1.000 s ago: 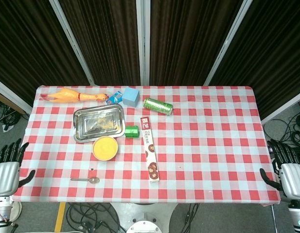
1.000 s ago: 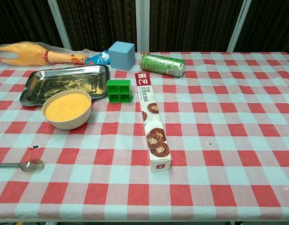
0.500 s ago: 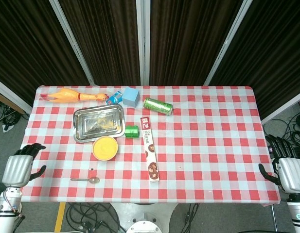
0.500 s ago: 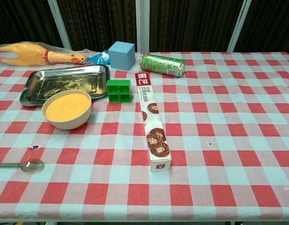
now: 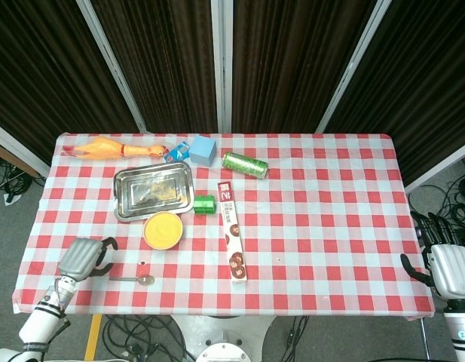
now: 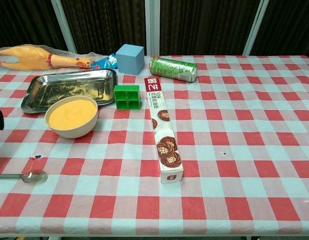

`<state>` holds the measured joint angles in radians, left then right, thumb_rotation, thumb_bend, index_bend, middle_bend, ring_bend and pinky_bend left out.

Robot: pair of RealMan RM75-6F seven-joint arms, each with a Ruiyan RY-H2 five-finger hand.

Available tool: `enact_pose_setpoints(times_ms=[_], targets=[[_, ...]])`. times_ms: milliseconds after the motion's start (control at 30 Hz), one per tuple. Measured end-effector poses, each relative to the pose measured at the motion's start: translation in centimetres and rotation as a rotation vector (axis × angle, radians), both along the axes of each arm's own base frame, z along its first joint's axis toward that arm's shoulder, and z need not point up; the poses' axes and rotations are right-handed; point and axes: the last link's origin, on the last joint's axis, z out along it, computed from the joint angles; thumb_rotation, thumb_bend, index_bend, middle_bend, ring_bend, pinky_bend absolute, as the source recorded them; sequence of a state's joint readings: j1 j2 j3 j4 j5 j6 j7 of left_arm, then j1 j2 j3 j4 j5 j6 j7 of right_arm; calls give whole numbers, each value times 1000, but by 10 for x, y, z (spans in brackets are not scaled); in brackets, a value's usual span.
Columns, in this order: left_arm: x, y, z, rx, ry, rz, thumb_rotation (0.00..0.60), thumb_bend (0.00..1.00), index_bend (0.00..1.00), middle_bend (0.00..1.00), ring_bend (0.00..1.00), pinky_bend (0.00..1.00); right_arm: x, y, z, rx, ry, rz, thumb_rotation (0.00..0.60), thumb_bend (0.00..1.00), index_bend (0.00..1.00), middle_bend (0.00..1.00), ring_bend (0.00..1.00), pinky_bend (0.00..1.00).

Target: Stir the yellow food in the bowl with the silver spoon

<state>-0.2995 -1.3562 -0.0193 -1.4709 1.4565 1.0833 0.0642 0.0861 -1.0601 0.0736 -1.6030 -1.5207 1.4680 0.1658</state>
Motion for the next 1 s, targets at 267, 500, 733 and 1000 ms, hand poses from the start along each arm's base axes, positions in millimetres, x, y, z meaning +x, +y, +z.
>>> enact_pose_setpoints(times_ms=[267,500,733,1000], targets=[[8,-9,-22,-68,-3,5,600,293,503,887,865,943,-1,3,-1,2,-6,-5,600,292,0,115,0,0],[10,-23,-34,-99,-20,40,600,294,515,888,866,943,-3,3,-2,2,-12,-9,600,293,0,115,0,0],[11,-31,-41,-65,-16,47,600,295,551,891,868,944,-3,4,-2,1,-12,-5,600,293,0,115,0,0],[10,-33,-45,-79,-9,53,600,299,565,891,869,944,-3,6,-2,-3,-16,-5,600,292,0,115,0,0]])
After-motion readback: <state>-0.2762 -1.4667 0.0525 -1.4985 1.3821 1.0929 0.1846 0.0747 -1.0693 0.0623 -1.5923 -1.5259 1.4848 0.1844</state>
